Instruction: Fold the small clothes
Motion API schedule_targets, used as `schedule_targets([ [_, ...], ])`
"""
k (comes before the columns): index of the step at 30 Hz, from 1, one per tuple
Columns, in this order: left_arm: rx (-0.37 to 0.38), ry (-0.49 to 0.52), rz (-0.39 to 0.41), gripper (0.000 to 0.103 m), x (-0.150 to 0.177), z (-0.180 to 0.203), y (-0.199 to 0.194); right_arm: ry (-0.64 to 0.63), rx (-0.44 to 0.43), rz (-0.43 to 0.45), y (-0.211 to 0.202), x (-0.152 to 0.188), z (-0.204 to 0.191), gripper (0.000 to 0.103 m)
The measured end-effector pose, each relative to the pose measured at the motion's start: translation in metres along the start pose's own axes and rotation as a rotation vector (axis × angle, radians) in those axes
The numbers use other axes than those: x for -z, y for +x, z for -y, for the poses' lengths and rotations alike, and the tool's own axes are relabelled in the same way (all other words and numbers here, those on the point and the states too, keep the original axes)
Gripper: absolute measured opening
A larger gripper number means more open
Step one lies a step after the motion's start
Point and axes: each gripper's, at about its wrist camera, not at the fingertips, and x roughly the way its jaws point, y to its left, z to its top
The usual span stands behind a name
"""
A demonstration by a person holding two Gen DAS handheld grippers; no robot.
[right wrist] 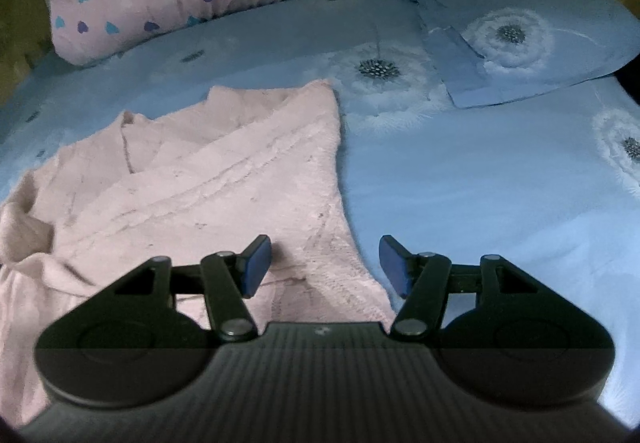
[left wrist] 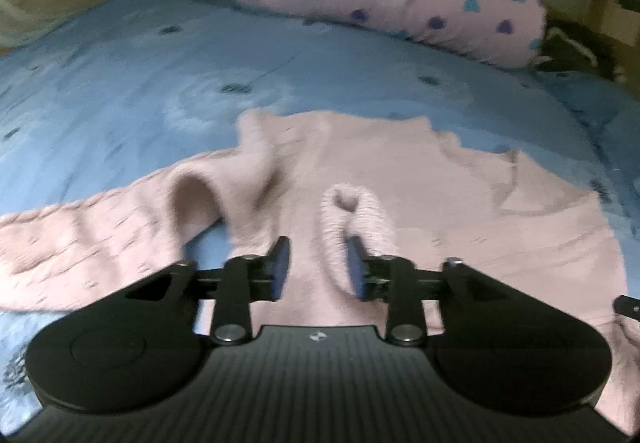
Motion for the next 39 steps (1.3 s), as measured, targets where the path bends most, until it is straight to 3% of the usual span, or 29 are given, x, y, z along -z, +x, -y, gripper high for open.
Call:
schedule_targets([
  [4,0.002,-0.012,-0.011,0.049,0.001,-0.012,-0.008,0.003,0.002,-0.009,0.004,0.002,0.000,0.062],
  [11,0.071,-0.011,0.044,0.069,-0.005,-0.011,-0.028,-0.002,0.013,-0.009,0.007,0.002,-0.001,0.062],
  [17,0.073,-0.002,0.013,0.069,-0.010,-0.002,0.005,0.019,0.006,0.009,0.006,0.001,-0.001,0.062],
  [22,0.130,-0.021,-0.019,0.069,-0.012,-0.011,0.029,0.053,-0.059,0.048,0.009,-0.012,0.006,0.062],
  [30,0.177,-0.085,-0.074,0.069,-0.015,-0.031,0.053,0.036,-0.044,0.053,0.052,-0.056,0.012,0.062],
  [37,0.236,-0.051,-0.090,0.067,-0.011,-0.023,0.054,0.008,-0.090,0.015,0.086,-0.078,0.006,0.062],
  [39,0.220,-0.038,-0.092,0.064,-0.008,-0.020,0.058,-0.005,-0.086,0.007,0.094,-0.078,0.002,0.063],
])
